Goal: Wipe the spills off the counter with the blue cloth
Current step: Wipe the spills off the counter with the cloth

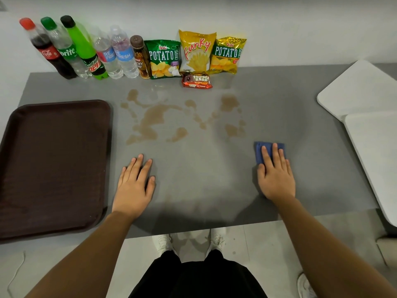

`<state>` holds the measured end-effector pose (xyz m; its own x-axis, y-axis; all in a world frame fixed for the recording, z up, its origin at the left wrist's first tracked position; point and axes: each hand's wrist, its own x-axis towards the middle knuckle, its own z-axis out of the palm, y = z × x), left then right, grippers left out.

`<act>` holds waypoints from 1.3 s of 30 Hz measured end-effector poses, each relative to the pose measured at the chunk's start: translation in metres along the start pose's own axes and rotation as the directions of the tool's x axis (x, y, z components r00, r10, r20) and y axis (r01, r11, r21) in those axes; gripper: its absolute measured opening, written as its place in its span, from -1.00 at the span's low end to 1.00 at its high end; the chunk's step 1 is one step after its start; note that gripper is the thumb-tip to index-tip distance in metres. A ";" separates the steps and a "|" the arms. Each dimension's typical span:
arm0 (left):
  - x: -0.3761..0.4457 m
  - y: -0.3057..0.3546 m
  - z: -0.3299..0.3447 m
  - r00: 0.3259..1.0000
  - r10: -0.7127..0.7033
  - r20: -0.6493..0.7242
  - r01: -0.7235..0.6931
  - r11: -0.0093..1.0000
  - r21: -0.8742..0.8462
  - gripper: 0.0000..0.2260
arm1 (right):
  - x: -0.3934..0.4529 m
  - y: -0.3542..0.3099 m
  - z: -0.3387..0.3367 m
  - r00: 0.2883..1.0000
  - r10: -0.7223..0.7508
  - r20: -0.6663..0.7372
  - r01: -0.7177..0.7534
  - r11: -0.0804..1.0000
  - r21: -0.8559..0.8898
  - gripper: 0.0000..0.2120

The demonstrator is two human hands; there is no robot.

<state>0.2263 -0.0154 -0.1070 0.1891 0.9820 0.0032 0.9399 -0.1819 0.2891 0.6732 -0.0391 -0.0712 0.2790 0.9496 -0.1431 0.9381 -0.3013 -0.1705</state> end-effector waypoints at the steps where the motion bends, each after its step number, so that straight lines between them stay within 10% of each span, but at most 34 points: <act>1: 0.000 0.000 0.000 1.000 0.000 -0.004 0.000 1.000 -0.003 -0.48 | -0.004 0.008 -0.001 1.000 0.014 -0.002 -0.014 1.000 0.014 -0.40; 10: 0.000 0.003 0.000 1.000 0.003 -0.024 -0.003 1.000 -0.012 -0.49 | -0.077 -0.017 0.022 0.991 0.131 0.000 -0.131 0.991 -0.024 -0.37; 22: -0.001 0.001 0.001 0.999 0.007 -0.036 -0.008 1.000 -0.011 -0.49 | -0.043 -0.073 0.022 0.989 -0.149 0.016 0.149 0.989 0.023 -0.39; 39: -0.002 0.002 0.000 0.999 0.002 -0.033 -0.002 1.000 -0.010 -0.49 | -0.072 -0.009 0.013 0.991 0.130 -0.015 -0.129 0.992 0.006 -0.36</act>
<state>0.2280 -0.0173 -0.1068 0.1815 0.9828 0.0354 0.9364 -0.1837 0.2990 0.6419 -0.1057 -0.0725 0.4011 0.9037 -0.1497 0.8928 -0.4223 -0.1567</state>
